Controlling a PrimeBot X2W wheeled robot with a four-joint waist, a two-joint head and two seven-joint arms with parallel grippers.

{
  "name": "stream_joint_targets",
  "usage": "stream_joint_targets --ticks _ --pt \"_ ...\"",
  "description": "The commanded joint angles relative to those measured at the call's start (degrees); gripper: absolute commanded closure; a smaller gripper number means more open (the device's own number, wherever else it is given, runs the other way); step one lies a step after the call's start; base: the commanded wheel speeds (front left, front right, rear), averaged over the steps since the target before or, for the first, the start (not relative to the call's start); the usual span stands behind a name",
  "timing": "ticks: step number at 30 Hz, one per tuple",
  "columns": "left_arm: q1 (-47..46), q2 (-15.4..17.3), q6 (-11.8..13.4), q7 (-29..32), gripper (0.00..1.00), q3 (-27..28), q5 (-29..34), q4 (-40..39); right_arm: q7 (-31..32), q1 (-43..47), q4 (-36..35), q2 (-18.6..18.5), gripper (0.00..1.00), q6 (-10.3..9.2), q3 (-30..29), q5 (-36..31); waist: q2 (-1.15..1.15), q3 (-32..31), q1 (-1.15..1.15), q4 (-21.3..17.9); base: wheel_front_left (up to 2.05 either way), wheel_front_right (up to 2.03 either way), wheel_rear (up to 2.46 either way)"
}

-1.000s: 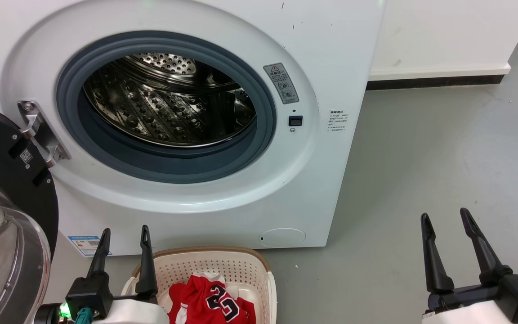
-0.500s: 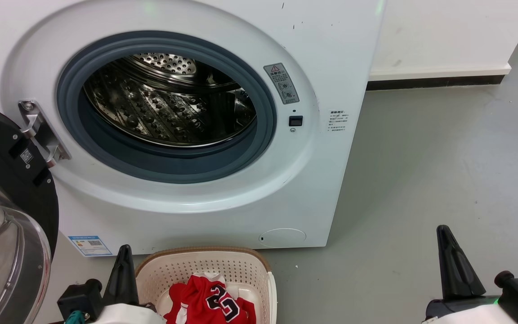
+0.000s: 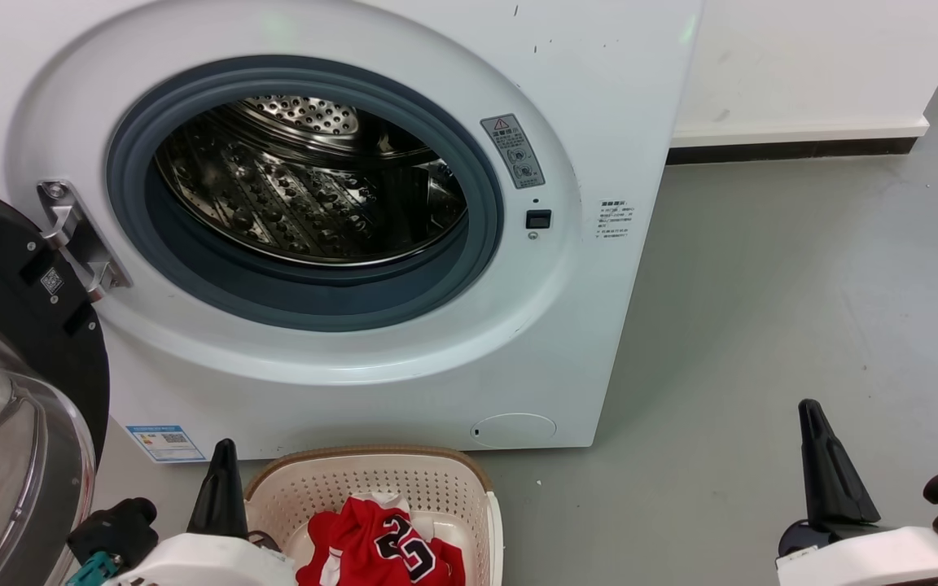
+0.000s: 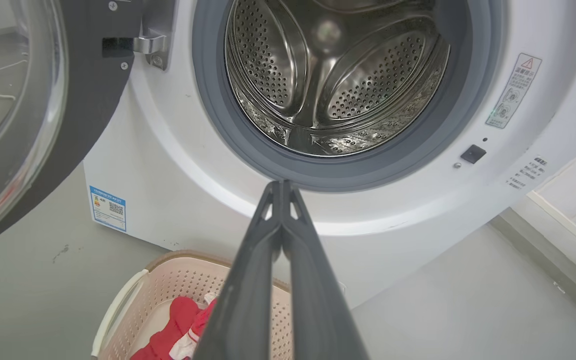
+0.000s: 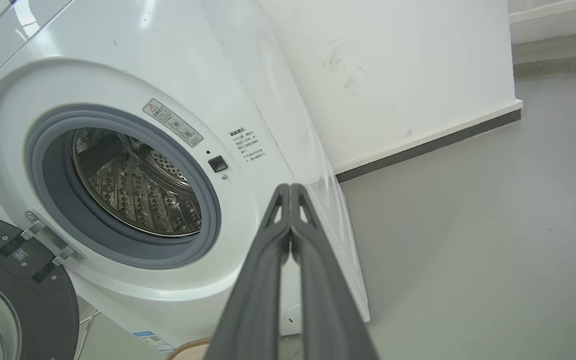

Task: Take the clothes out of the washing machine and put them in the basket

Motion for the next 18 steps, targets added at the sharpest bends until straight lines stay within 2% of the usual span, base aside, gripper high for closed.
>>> stream_joint_targets --ticks 1,18 --pt "-1.7 0.1 -0.6 0.6 1.00 0.4 -2.9 -0.5 0.4 -1.8 -0.2 -0.6 1.00 0.00 -0.1 3.3 0.00 0.0 0.00 0.0 0.00 0.00 0.00" --pt "-3.4 0.1 -2.0 4.0 1.00 1.3 -17.0 0.7 3.4 -4.0 2.5 -1.1 1.00 0.00 -0.5 18.2 0.00 -0.1 0.00 0.4 0.00 0.00 0.00"
